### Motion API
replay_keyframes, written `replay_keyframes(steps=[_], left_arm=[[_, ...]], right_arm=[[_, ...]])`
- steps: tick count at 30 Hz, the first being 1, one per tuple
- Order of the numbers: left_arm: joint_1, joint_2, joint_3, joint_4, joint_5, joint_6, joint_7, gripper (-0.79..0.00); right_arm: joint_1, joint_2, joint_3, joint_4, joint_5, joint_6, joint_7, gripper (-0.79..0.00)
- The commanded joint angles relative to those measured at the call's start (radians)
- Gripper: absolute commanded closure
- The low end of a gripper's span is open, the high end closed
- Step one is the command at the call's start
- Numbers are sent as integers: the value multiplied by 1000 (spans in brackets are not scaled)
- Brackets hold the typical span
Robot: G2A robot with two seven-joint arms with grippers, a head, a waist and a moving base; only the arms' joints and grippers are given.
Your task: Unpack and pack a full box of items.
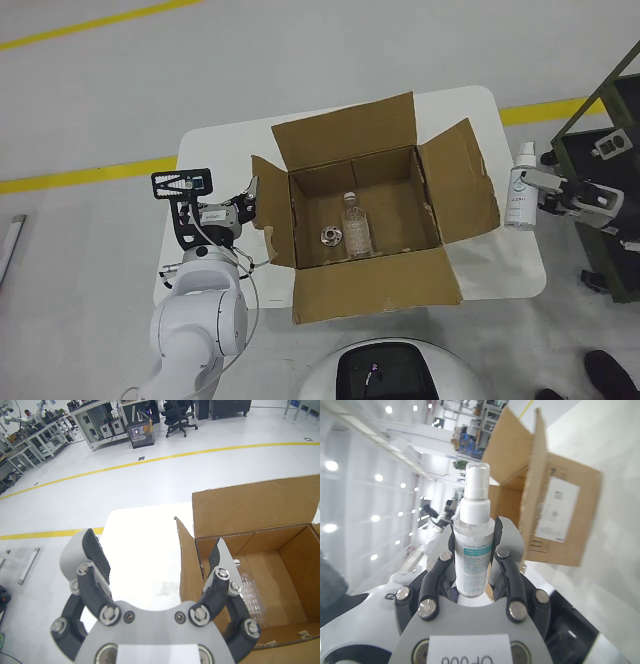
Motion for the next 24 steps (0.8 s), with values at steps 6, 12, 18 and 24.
replay_keyframes(steps=[6, 12, 18, 24], left_arm=[[0, 0, 0, 0, 0, 0, 0, -785], [0, 0, 0, 0, 0, 0, 0, -785], [0, 0, 0, 0, 0, 0, 0, -785], [0, 0, 0, 0, 0, 0, 0, -785]], right_arm=[[96, -11, -194, -23, -35, 28, -63, 0], [207, -21, -382, -11, -233, 68, -144, 0], [224, -23, -405, -6, -277, 68, -168, 0], [224, -23, -405, -6, -277, 68, -168, 0]])
